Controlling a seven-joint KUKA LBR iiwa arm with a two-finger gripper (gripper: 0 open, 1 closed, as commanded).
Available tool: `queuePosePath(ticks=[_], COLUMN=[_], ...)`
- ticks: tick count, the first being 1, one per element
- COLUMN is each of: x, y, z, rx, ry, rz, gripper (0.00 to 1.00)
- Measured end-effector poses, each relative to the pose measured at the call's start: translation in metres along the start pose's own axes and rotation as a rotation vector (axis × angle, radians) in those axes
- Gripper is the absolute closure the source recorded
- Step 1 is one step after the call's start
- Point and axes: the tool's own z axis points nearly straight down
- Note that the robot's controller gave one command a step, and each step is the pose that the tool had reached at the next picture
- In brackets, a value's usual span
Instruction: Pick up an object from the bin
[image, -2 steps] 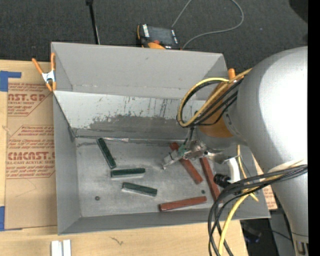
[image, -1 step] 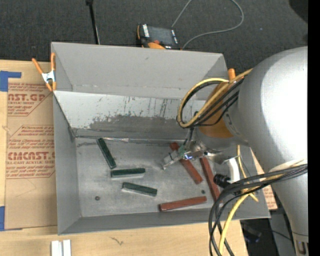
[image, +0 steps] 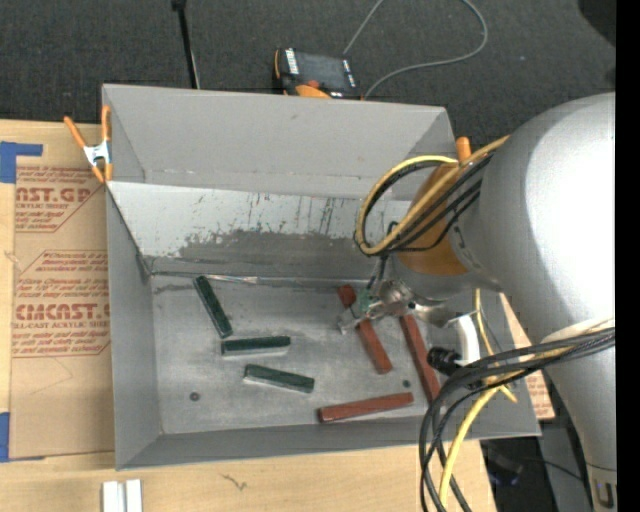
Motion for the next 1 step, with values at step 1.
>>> queuePosePath(ticks=[1], x=[-0.0003], y=[0.0004], z=[-0.0357], rx=[-0.002], ry=[0.000], rz=[-0.001], gripper=[1.00])
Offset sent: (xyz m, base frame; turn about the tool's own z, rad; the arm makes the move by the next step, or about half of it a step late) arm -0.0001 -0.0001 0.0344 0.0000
